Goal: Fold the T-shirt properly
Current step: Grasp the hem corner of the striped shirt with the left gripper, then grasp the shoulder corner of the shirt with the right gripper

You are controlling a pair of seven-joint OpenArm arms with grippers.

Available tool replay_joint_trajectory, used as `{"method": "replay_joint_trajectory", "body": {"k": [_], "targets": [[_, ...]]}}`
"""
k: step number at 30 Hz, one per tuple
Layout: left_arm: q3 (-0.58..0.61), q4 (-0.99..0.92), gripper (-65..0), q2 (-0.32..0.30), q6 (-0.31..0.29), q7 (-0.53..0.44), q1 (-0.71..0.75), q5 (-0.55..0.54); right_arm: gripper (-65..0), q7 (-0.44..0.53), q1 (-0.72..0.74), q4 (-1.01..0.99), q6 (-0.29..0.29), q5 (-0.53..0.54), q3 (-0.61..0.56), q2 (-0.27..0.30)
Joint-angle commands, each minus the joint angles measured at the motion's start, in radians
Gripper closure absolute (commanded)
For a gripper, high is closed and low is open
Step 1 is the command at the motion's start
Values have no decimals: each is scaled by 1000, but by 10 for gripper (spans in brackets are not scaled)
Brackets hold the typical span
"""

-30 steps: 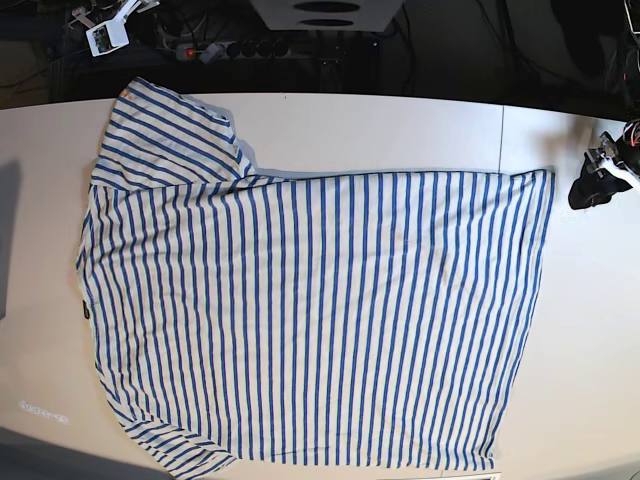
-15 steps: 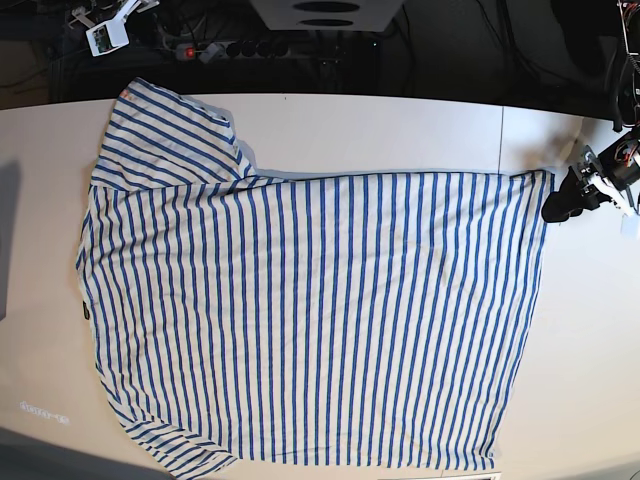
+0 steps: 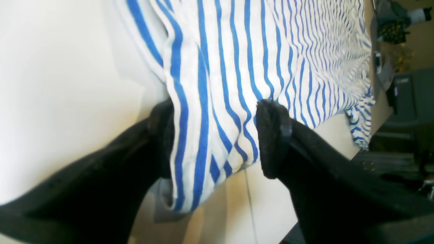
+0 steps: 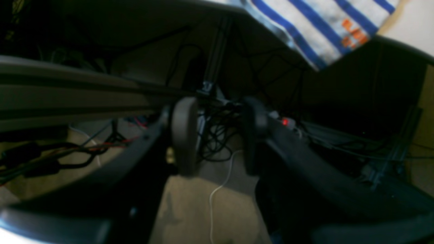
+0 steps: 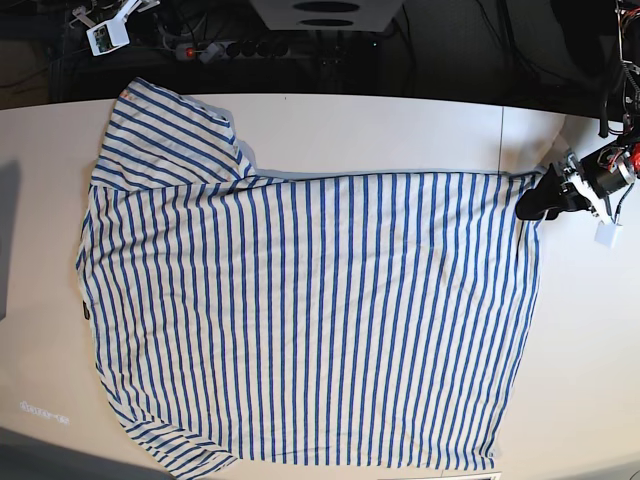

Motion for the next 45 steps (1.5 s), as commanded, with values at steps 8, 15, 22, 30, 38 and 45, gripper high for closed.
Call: {"method": "replay_joint_trajectory", "body": {"k": [8,15,22,30,38,45], "targets": [[14,-11,-384,14,41,73,-34,211,-223,12,-17,13,25,12,8,5],[14,-11,-327,20,41,54,-34,243,-223,13,-16,14,25,38,8,5],[14,-11,-31,44,41,-6,-35,244,-223,17,-16,14,21,-17,10,3],[14,-11,0,47,41,24,-34,243,-223,16,-10,169,21,12,156,3],[14,2,0,47,41,61,-34,240,-224,-7,126,185,21,96,348,6],[14,26,0,47,41,76,-34,240,-319,-61,270,-44,21,217,348,5]]}}
